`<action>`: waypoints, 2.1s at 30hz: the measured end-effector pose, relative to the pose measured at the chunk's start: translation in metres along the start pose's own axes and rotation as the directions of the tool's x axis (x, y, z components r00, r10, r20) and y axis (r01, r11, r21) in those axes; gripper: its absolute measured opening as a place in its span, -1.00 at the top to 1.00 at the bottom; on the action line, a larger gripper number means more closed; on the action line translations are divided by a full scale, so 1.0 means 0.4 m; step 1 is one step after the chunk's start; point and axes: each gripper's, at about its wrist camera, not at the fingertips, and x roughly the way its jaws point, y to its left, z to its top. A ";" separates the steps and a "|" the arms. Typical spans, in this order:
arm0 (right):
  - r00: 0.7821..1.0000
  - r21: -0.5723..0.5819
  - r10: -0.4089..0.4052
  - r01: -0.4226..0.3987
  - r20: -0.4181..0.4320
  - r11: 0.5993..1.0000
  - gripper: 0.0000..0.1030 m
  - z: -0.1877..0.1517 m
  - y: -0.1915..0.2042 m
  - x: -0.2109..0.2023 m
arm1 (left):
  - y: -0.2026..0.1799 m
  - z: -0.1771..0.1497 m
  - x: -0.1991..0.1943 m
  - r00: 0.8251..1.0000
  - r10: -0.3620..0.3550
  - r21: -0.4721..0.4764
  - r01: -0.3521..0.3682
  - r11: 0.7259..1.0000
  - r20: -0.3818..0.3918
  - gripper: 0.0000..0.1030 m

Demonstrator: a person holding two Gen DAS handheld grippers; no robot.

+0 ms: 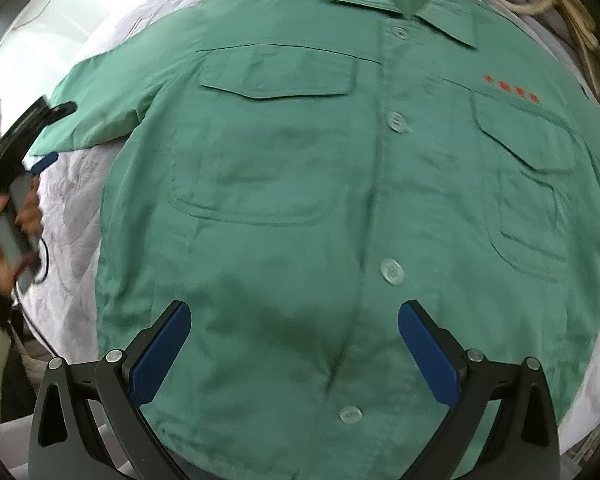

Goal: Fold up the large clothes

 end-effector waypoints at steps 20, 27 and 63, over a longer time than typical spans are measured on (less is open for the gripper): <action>1.000 0.100 0.010 -0.009 -0.014 0.995 -1.00 0.018 -0.010 0.007 | 0.118 0.070 -0.081 0.973 -0.040 -0.142 0.073 0.987 0.225 -1.00; 0.999 0.099 0.013 -0.010 -0.033 0.995 -1.00 0.027 0.012 0.018 | 0.151 0.095 0.012 0.995 -0.027 -0.151 0.042 0.988 0.098 -1.00; 0.977 0.405 0.093 -0.165 0.193 0.899 -1.00 -0.045 -0.311 -0.069 | -0.820 -0.259 -0.058 0.825 -0.522 0.552 0.544 0.632 -0.216 0.88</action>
